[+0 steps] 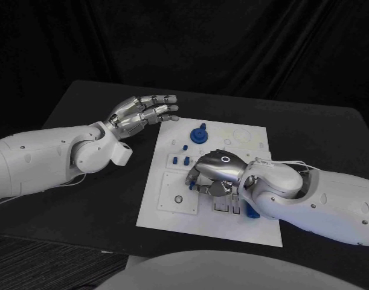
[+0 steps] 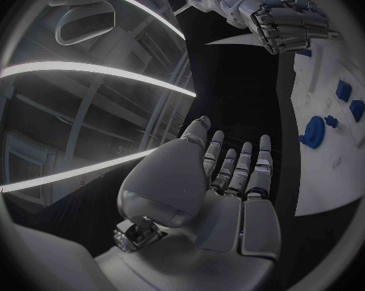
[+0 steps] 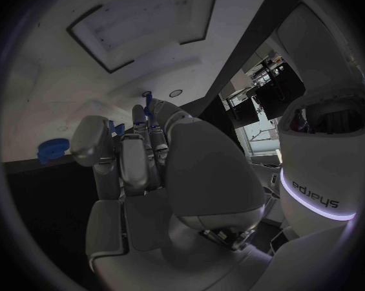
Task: Assemble the parts on the task board
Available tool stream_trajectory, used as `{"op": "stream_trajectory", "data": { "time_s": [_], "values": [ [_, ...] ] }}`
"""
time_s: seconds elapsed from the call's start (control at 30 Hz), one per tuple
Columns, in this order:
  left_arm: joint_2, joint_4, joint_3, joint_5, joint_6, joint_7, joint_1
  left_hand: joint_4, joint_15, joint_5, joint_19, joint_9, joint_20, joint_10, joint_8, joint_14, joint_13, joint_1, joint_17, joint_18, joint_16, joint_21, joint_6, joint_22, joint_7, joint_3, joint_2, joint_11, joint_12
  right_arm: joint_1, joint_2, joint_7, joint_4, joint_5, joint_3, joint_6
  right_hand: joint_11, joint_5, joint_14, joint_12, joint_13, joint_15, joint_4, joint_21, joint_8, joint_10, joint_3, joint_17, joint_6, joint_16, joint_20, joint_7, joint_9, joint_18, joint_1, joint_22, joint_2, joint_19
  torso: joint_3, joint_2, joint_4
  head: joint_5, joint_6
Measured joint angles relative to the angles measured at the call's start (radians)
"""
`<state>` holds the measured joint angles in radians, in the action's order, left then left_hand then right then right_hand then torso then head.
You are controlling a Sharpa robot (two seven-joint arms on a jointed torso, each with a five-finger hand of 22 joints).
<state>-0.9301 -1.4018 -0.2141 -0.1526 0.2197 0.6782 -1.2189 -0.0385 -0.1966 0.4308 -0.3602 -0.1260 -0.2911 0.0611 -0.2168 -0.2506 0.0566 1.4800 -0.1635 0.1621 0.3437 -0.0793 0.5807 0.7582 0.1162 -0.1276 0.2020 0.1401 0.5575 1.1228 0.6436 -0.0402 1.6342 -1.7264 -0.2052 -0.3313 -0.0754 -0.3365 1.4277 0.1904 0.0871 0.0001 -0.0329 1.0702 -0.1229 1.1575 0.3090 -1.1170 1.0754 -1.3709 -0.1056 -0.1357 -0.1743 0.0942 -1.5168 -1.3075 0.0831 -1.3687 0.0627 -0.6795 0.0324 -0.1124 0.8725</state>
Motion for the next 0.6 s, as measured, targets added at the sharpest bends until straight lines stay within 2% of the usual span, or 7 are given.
{"op": "stream_trajectory", "data": {
  "time_s": [0.6],
  "values": [
    [0.001, 0.003, 0.000, 0.000, 0.004, 0.000, 0.002, -0.003, 0.000, 0.000, 0.000, 0.001, 0.000, 0.000, 0.000, 0.000, 0.000, 0.000, 0.000, 0.000, 0.005, 0.000, 0.000, 0.000, 0.000, 0.003, 0.000, 0.000, 0.000, -0.003, 0.007, 0.011, -0.001, 0.000, -0.001, -0.006, -0.002, -0.004, 0.000, -0.004, -0.003, 0.000, 0.003, -0.002, 0.004, -0.002, 0.003, 0.001, 0.000, 0.000, 0.000, 0.000, 0.001, 0.000, 0.000, 0.000, 0.000, 0.000, 0.0000, 0.000, 0.0006, 0.002, 0.000]
  ]
}}
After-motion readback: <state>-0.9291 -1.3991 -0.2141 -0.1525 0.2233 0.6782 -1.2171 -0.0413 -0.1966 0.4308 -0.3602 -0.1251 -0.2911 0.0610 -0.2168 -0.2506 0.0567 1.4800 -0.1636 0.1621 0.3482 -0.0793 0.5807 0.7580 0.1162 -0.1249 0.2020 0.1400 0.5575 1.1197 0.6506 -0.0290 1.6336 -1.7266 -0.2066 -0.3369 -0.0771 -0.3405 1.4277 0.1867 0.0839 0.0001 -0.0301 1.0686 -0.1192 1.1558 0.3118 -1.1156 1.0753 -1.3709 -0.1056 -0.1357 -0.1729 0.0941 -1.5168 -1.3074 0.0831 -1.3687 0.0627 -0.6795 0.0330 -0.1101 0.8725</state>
